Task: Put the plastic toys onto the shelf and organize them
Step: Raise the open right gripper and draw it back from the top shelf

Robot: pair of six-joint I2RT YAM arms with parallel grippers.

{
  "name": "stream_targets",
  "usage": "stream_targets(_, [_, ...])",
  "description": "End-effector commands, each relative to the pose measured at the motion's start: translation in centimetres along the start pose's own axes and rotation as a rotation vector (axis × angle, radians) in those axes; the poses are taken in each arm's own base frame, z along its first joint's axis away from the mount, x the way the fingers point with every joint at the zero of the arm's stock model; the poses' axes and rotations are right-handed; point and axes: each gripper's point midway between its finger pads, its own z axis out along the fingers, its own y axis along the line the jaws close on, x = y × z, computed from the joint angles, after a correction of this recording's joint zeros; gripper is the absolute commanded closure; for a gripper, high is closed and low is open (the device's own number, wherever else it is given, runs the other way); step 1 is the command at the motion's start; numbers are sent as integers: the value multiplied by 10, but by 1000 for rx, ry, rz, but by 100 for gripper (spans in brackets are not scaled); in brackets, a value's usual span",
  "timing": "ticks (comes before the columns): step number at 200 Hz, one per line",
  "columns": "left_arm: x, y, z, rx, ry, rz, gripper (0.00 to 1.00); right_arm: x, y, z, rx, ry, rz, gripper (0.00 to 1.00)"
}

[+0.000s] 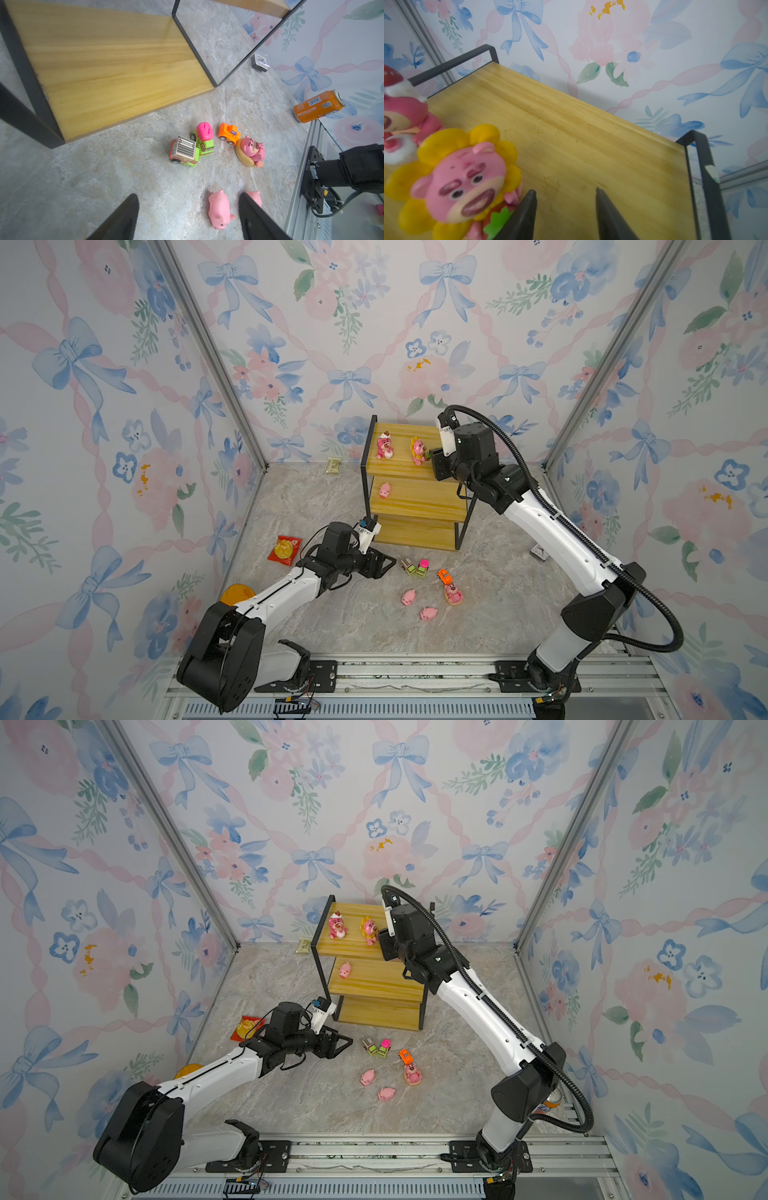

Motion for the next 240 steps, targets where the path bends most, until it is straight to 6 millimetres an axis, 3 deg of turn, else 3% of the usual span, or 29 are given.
stream_targets(1, [-2,3,2,-4,-2,-4,23,-8,0,-8,-8,-19,15,52])
stream_targets(162, [-2,2,2,1,-2,-4,23,-3,17,-17,-25,-9,-28,52])
stream_targets(179, [-1,3,2,0,-2,-4,23,-9,9,-28,-11,-32,-21,51])
stream_targets(240, [-1,3,2,-2,-2,-6,23,-6,0,-34,17,-30,-24,51])
